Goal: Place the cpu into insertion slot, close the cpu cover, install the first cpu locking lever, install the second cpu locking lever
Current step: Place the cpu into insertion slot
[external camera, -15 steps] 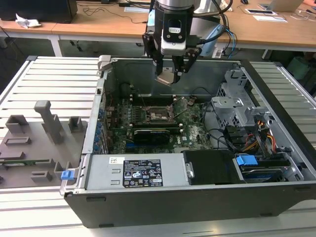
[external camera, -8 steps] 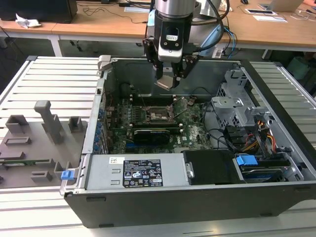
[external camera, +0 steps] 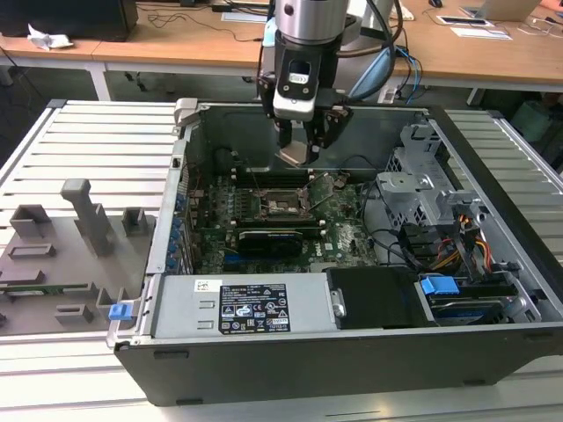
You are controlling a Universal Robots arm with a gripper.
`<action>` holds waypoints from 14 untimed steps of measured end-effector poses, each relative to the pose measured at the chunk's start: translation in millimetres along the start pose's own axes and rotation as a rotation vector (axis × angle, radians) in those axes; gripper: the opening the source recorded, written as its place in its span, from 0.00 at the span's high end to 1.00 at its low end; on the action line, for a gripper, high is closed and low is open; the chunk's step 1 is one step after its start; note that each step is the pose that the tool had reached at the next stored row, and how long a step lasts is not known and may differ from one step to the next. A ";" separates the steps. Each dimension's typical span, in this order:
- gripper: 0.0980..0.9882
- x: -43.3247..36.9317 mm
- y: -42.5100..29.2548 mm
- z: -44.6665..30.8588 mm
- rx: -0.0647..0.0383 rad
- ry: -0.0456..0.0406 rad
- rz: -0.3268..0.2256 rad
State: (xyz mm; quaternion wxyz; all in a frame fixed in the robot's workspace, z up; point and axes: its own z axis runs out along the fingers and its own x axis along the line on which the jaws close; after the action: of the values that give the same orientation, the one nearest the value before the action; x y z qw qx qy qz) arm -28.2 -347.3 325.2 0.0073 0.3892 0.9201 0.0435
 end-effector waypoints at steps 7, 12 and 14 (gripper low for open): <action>0.52 -0.1 -0.5 5.8 -0.003 -0.0134 0.155; 0.52 -0.2 -0.8 9.7 -0.005 -0.0217 0.253; 0.52 -0.2 -1.0 11.0 -0.006 -0.0243 0.283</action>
State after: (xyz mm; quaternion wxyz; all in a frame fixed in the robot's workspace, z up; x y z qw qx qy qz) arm -28.2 -347.3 314.1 0.0133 0.5154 0.8558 0.0420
